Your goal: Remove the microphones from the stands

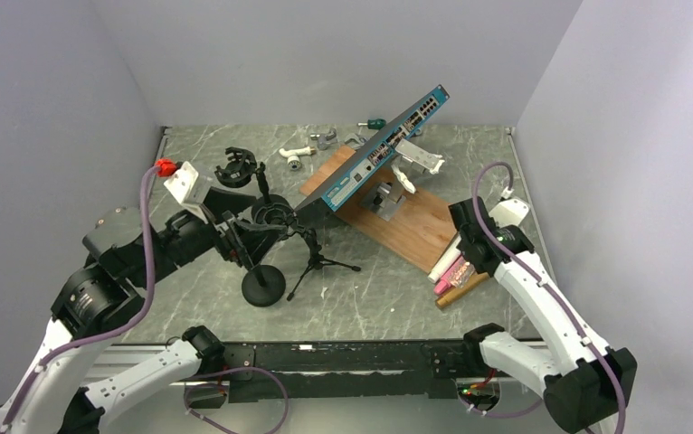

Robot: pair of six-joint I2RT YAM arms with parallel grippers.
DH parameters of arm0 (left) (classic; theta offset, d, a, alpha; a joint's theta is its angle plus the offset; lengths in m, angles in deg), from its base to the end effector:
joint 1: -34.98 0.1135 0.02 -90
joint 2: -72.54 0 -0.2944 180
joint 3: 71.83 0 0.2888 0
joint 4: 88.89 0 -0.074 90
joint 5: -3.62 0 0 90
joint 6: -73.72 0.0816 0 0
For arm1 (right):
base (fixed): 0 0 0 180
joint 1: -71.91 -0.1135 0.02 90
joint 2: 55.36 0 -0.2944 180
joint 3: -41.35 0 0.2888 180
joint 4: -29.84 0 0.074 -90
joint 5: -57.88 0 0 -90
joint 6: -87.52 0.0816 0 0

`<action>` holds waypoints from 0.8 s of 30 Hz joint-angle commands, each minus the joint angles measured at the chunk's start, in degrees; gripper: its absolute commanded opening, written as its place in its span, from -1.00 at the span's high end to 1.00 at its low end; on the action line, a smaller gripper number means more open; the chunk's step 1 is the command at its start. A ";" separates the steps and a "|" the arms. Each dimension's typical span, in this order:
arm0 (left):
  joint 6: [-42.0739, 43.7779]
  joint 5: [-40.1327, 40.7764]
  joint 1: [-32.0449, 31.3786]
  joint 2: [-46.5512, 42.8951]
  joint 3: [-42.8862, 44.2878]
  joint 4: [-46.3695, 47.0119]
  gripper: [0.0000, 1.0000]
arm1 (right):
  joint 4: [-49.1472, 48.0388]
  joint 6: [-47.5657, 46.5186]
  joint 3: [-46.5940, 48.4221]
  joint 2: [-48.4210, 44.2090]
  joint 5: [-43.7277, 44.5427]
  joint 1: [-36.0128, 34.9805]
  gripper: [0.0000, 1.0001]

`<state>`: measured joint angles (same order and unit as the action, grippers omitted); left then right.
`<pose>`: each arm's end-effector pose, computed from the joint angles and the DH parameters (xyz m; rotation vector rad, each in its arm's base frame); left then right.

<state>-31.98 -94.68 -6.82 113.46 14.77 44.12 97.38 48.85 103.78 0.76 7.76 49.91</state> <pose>0.1070 -0.1114 0.5094 0.4904 1.5933 -0.8875 0.2131 0.0297 0.2699 0.7962 2.1899 -0.3198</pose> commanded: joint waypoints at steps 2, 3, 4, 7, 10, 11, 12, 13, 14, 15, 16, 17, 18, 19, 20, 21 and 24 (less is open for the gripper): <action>1.10 0.20 -0.04 -2.88 -0.10 0.85 -0.99 | 4.88 4.67 0.84 -0.08 -4.42 8.65 1.00; 1.17 0.25 -0.04 -3.12 -0.28 1.03 -0.99 | 5.01 4.99 0.78 -0.27 -5.44 9.92 1.00; 1.34 0.36 -0.05 -3.15 -0.41 1.02 -0.99 | 4.82 4.44 0.49 -0.29 -6.97 12.67 1.00; 1.63 -0.05 -0.11 -2.91 0.19 0.09 -0.99 | 5.40 4.89 -1.38 0.20 -10.73 17.80 1.00; 1.66 -1.33 -0.04 -2.58 0.63 -0.24 -0.99 | 6.89 8.26 -3.74 1.60 -8.56 19.98 1.00; 1.71 -1.85 -0.06 -2.53 0.83 -0.48 -0.99 | 8.20 9.51 -3.23 2.75 -7.73 20.04 1.00; 1.68 -2.16 -0.05 -2.53 0.88 -0.73 -0.99 | 9.65 10.26 -2.49 4.03 -7.56 20.21 1.00; 1.65 -2.38 -0.08 -2.72 0.84 -0.88 -0.99 | 11.33 10.99 -2.02 4.92 -6.95 20.42 1.00; 1.58 -2.50 -0.10 -2.94 0.62 -0.94 -0.99 | 12.03 11.36 -1.97 5.33 -6.17 20.46 1.00; 1.48 -2.51 -0.05 -3.17 0.38 -0.90 -0.99 | 12.50 11.41 -1.96 5.47 -5.64 20.50 1.00; 1.24 -2.48 -0.08 -3.60 0.17 -0.96 -0.99 | 12.97 11.55 -1.90 5.56 -5.72 20.55 1.00; 1.14 -2.56 -0.04 -3.92 -0.20 -0.82 -0.99 | 12.65 11.60 -2.14 5.56 -6.31 20.61 1.00; 1.00 -2.67 -0.05 -4.35 -0.84 -0.38 -0.99 | 11.70 11.06 -2.87 5.85 -7.26 20.73 1.00; 0.72 -2.69 -0.06 -4.79 -1.52 0.27 -0.99 | 10.68 10.52 -3.67 6.47 -8.37 20.76 1.00; 0.08 -2.68 -0.11 -5.30 -2.07 0.87 -0.99 | 10.46 10.76 -4.40 8.16 -9.11 20.78 1.00; -0.47 -2.92 -0.04 -5.55 -2.55 1.23 -0.99 | 10.45 11.18 -5.25 9.74 -9.63 20.80 1.00; -2.41 -3.92 -0.03 -6.78 -4.19 2.87 -0.99 | 9.54 13.39 -8.10 14.23 -9.25 21.01 1.00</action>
<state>-31.72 -96.62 -6.82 108.26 12.30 43.92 106.76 59.12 98.80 10.16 -0.81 70.39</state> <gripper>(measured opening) 0.994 0.407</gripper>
